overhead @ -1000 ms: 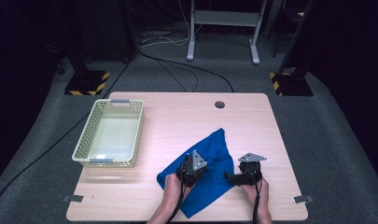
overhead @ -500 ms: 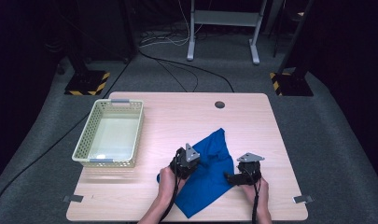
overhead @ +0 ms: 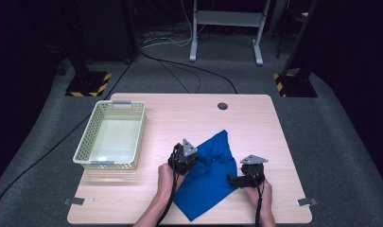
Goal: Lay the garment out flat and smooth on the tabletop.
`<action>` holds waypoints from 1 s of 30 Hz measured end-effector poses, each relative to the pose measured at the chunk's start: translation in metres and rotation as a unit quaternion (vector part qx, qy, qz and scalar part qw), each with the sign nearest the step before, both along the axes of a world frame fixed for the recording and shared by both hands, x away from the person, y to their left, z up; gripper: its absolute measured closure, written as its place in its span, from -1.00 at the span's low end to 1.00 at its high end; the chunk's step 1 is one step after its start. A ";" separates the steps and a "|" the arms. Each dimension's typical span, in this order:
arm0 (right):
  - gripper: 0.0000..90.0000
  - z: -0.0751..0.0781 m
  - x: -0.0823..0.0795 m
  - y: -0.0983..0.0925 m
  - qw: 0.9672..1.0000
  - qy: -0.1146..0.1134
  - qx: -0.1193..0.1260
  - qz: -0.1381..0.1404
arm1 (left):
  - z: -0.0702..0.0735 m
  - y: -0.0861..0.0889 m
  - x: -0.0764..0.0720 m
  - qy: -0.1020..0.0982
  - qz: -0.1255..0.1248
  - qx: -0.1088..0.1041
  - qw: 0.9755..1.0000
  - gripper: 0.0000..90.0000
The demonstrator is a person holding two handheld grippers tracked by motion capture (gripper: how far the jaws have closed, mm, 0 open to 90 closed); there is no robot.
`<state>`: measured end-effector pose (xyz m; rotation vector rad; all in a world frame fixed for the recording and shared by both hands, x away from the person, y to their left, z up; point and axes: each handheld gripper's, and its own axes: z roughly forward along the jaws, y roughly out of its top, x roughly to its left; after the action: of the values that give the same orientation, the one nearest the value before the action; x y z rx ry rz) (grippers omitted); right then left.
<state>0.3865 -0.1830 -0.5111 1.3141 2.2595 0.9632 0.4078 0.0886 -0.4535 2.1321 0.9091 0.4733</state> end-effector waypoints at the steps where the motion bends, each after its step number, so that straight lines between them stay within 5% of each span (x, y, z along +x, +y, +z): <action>1: -0.94 0.000 0.000 0.000 1.000 0.000 0.000 0.000 | 0.000 0.001 0.001 0.001 0.002 -0.003 1.000 0.95; 22: -0.94 0.000 0.001 0.000 1.000 0.000 -0.002 -0.002 | 0.006 0.013 0.026 0.005 0.022 -0.008 1.000 0.95; 30: -0.94 0.000 0.001 0.000 1.000 0.000 -0.002 -0.003 | 0.015 0.019 0.036 -0.003 0.035 0.010 0.999 0.95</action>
<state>0.3874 -0.1826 -0.5111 1.3168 2.2553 0.9564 0.4439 0.1072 -0.4389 2.1195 0.9826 0.5266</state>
